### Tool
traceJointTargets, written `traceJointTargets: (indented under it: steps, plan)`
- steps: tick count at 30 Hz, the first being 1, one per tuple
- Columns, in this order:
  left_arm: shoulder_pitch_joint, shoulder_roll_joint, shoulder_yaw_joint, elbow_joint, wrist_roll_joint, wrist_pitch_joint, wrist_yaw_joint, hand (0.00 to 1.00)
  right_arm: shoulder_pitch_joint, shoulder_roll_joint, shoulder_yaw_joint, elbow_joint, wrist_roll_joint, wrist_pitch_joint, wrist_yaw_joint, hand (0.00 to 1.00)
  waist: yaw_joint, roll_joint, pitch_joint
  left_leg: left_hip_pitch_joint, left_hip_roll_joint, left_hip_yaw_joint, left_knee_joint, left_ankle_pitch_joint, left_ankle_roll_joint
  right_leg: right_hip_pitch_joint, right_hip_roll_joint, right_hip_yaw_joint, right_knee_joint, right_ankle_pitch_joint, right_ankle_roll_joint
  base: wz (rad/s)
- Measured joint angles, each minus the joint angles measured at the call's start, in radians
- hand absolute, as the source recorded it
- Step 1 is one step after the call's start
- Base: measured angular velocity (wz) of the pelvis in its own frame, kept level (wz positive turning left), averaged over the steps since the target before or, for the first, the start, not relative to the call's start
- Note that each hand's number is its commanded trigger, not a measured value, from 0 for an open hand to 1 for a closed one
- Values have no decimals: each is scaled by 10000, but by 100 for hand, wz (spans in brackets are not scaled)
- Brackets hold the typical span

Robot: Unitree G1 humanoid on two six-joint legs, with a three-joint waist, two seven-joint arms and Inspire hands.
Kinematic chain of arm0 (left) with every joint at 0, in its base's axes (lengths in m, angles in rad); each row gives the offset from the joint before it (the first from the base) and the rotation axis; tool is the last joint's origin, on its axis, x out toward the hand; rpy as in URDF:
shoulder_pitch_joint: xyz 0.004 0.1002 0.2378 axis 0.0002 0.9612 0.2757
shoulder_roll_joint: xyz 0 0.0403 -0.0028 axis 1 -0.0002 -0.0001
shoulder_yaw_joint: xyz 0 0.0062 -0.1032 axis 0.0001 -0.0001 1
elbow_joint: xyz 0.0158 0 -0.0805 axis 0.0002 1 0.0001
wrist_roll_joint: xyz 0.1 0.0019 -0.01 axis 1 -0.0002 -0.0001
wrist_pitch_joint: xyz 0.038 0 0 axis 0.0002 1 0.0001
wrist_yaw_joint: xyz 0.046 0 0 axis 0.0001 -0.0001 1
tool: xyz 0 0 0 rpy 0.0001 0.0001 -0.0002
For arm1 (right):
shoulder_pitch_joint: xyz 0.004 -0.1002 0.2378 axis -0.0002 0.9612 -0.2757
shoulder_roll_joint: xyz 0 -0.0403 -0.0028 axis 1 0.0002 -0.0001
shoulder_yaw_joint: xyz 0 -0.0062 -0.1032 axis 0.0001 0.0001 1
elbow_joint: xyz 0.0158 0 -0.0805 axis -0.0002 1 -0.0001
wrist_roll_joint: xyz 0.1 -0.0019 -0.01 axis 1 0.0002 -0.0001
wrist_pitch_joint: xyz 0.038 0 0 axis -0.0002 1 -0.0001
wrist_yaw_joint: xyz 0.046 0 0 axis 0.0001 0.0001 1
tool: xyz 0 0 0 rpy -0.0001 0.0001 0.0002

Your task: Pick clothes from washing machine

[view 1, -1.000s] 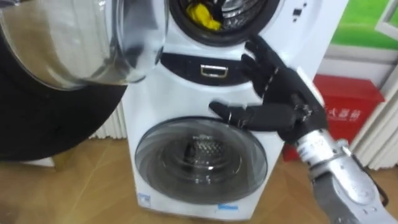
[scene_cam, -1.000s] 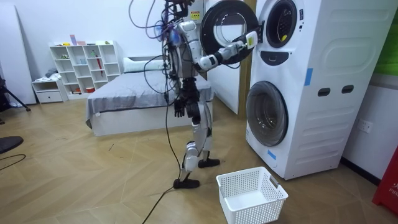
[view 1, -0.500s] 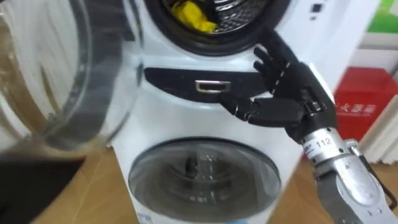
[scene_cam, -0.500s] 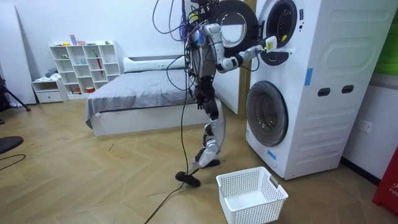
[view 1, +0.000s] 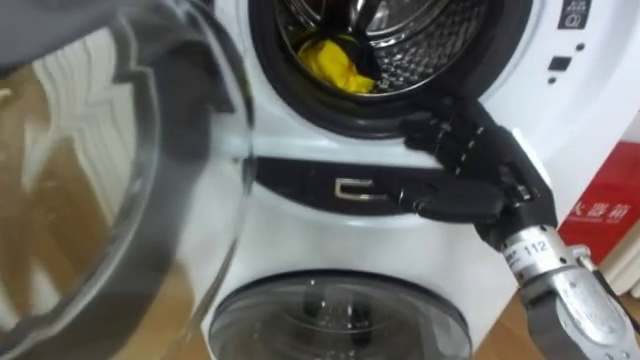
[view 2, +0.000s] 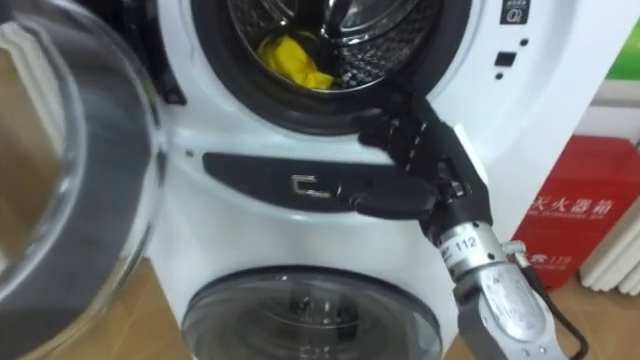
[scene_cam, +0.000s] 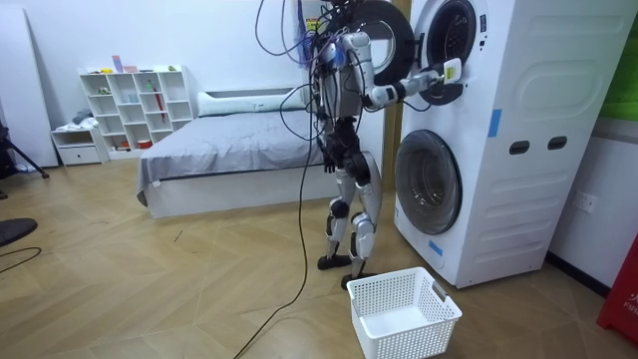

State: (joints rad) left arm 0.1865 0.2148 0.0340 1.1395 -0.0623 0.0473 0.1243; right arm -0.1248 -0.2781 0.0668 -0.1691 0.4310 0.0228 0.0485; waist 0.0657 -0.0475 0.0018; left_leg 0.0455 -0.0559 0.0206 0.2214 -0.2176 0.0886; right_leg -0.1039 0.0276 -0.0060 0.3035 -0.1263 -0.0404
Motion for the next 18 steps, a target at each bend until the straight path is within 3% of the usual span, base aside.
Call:
traceJointTargets:
  steps: [5, 11, 13, 18]
  plan:
    - [-2, -25, -9, -16, 142, 127, -210, 0, -8, 18, 216, -256, -94, 80, -21, 0, 192, -101, -7, -22, 182, 57, -14, -46, -229, 73, 224, -105, -305, 179, -249, -7]
    - [-61, -96, 28, 29, 140, 128, -212, 0, -17, 32, 322, -907, -109, 640, -29, 0, 314, -243, -36, -4, 362, 66, -194, 6, -476, 107, 423, -15, -494, 277, -457, -1]
    - [-28, -101, 58, 200, 144, 126, -211, 0, -17, -75, 315, -1226, -117, 976, -11, 0, 300, -341, -68, -3, 444, 61, -243, 22, -535, 166, 474, -122, -630, 317, -525, 3]
    - [31, -136, 58, 218, 215, 127, -213, 0, -24, -305, 294, -1651, -128, 1390, 201, 0, 261, -377, -74, 2, 489, 8, -327, 61, -615, 167, 511, -212, -685, 322, -594, 4]
